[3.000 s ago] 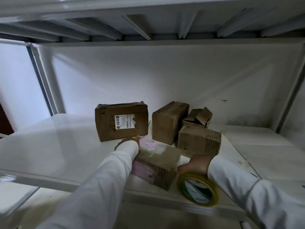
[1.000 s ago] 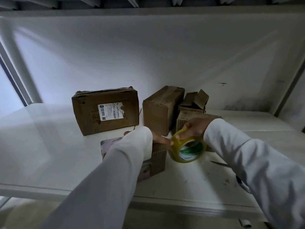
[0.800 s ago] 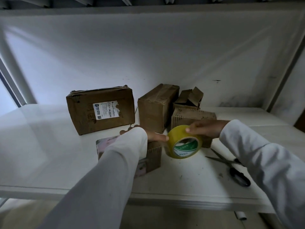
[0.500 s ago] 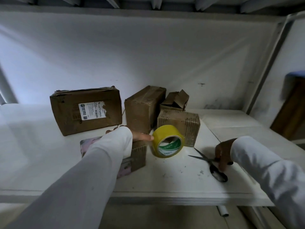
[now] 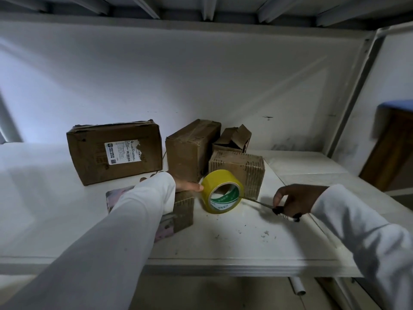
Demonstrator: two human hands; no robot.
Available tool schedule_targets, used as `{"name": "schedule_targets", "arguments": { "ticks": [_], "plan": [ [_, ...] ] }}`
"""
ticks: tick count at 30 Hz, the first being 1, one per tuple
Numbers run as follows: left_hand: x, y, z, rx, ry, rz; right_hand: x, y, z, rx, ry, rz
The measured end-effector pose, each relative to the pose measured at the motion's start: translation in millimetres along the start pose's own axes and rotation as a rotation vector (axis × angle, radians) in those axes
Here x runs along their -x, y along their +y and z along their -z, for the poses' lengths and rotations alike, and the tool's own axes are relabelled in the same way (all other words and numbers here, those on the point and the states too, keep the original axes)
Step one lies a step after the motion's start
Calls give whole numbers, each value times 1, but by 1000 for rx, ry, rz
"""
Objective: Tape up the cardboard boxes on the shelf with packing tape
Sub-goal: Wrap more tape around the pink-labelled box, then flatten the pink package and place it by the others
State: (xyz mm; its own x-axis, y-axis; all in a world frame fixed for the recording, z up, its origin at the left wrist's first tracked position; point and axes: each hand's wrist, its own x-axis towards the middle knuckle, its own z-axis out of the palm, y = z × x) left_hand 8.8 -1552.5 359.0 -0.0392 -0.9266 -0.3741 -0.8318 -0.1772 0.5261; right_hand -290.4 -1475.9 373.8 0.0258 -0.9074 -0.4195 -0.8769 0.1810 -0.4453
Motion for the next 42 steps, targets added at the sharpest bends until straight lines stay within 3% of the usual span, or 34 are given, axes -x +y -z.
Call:
{"name": "schedule_targets", "arguments": {
  "ticks": [2,8,13,20,27,34,42],
  "plan": [
    [0,1,0,7,-2,-10,6,0,10,-138,-54,3],
    [4,1,-1,57,-12,-10,11,4,19,-95,-350,-63],
    [3,2,0,44,-7,-13,-5,17,12,-680,-610,219],
    [10,4,0,40,0,-28,-21,-25,-42,-649,-595,256],
    [10,1,0,36,-11,-31,-15,-29,-55,-635,-666,274],
    [7,0,-1,5,-6,-49,-9,-56,-77,-720,-639,268],
    [29,14,0,-188,25,-84,-17,-74,-105,-951,-539,268]
  ]
}}
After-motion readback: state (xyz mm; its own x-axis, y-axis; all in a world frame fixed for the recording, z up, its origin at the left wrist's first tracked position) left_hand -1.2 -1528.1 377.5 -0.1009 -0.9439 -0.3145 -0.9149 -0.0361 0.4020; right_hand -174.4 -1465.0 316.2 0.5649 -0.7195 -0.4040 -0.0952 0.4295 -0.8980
